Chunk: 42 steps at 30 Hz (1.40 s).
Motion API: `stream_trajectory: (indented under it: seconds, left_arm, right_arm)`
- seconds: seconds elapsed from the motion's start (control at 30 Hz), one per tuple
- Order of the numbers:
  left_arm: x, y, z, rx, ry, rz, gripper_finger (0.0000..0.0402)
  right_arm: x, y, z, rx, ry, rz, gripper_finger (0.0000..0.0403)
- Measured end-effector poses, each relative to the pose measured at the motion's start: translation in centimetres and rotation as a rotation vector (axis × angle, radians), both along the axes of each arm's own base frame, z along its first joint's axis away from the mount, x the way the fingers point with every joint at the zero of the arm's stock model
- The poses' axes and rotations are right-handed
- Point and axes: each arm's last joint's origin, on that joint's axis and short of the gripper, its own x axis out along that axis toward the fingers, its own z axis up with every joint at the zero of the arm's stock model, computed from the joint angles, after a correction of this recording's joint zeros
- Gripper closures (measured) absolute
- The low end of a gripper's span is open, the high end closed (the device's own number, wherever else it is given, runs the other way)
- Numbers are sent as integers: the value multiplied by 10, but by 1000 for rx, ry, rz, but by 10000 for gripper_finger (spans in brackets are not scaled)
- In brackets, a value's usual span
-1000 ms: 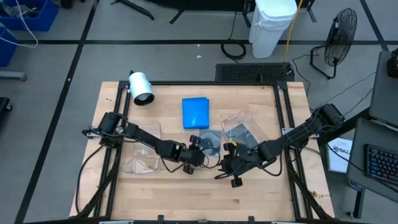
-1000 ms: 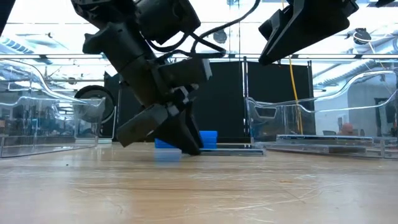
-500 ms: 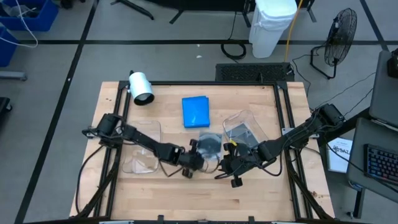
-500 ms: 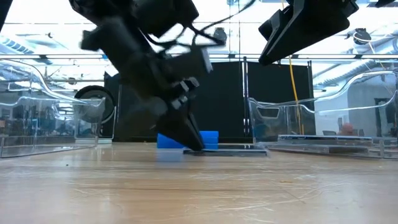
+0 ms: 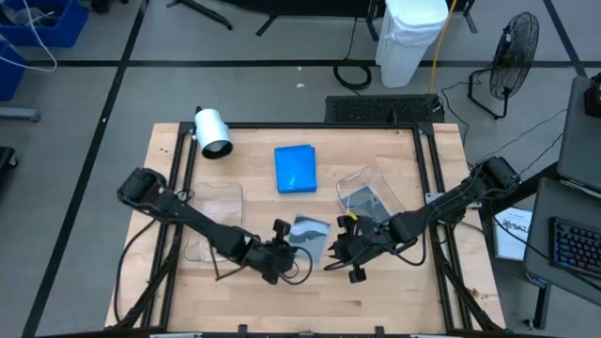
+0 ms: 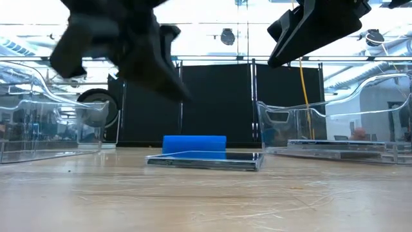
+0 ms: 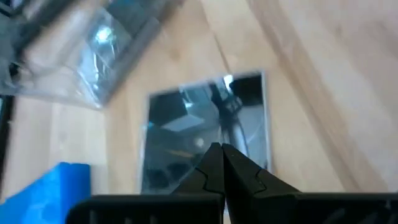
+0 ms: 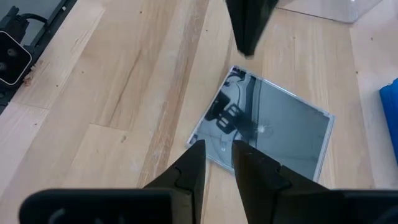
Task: Pick & place jewel cases by type
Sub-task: Put the black CD case into the right transparent bin
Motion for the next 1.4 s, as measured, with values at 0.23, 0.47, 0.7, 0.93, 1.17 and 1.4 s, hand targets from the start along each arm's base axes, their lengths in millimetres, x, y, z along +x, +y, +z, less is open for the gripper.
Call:
stream_trajectory:
  seconds: [0.23, 0.47, 0.7, 0.93, 1.17, 1.4]
  left_arm:
    - [-11, 6, 19, -1, 13, 33, 398]
    - [-37, 29, 2, 172, 367, 61, 397]
    - [-36, 55, -8, 29, 433, 216, 397]
    - [-37, 78, -31, -42, 422, 232, 386]
    - [-31, 81, -46, -208, 281, 185, 397]
    - [-27, 79, -49, -246, 205, 161, 390]
  right_arm:
    - [2, 3, -28, -119, 90, 82, 320]
    - [11, 2, -73, -250, 214, 85, 288]
    - [19, -7, -86, -254, 243, 48, 309]
    - [26, -20, -93, -317, 248, 16, 306]
    - [34, -27, -92, -309, 192, -15, 289]
    - [47, -24, -83, -318, 39, 19, 294]
